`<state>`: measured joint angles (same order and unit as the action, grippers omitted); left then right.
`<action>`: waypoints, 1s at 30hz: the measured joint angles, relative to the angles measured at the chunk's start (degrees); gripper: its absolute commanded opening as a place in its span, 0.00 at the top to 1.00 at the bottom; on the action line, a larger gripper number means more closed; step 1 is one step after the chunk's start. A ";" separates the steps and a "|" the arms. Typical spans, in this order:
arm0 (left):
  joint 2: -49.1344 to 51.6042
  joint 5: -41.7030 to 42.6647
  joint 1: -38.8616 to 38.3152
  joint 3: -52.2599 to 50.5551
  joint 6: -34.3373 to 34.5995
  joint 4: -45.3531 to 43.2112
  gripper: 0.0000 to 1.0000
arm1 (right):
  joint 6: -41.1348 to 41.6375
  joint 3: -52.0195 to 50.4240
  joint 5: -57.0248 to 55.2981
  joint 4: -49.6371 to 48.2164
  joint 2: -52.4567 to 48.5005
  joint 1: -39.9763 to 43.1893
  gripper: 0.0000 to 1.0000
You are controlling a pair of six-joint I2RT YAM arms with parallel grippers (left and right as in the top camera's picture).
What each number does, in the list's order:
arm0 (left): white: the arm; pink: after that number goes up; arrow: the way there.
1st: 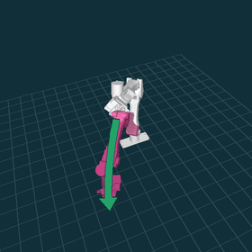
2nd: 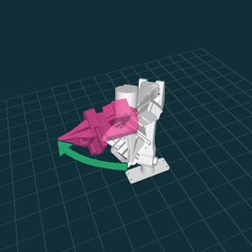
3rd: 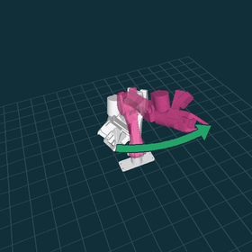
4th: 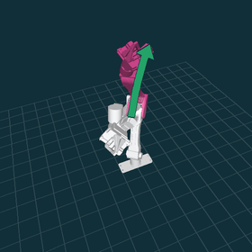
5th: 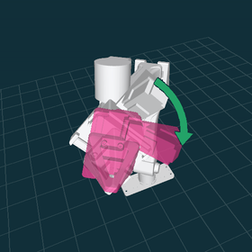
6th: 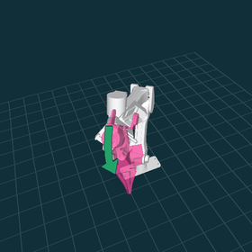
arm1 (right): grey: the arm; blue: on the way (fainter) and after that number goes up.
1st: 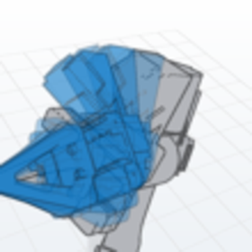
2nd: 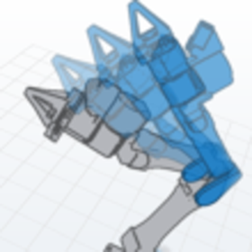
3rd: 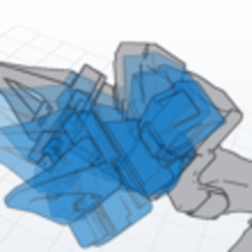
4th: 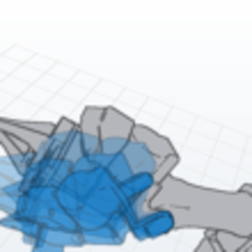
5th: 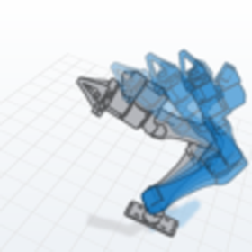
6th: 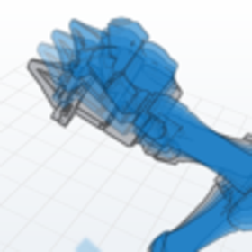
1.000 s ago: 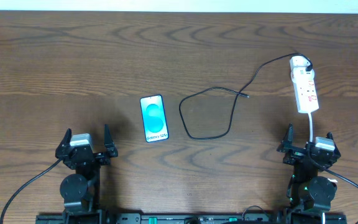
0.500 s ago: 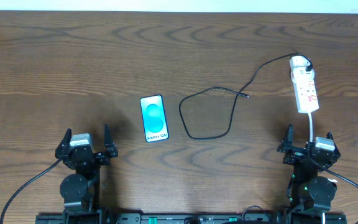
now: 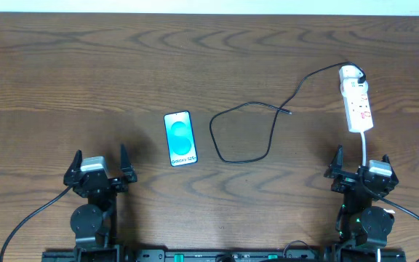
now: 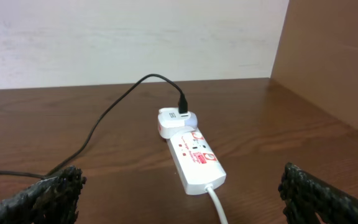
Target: Plug charger to phone and switch on socket
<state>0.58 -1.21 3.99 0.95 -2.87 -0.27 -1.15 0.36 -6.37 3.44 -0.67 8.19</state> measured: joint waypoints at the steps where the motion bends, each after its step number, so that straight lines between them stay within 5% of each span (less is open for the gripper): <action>1: 0.00 -0.26 0.00 -0.02 0.00 -0.28 0.02 | 0.00 0.00 0.00 -0.02 0.00 0.00 0.01; 15: 2.45 -0.37 0.00 1.20 3.54 -0.22 0.02 | -0.02 0.00 -0.02 0.00 0.00 0.00 0.01; 24: 18.18 2.40 0.00 11.69 6.19 0.70 0.02 | -0.02 0.00 0.00 -0.02 -0.02 0.00 0.01; 30: 31.93 4.28 0.00 24.61 6.56 10.16 0.02 | 0.00 0.00 0.00 0.00 0.00 0.00 0.01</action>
<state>32.51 3.07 3.99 25.56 3.68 9.89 -1.15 0.36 -6.37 3.44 -0.67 8.19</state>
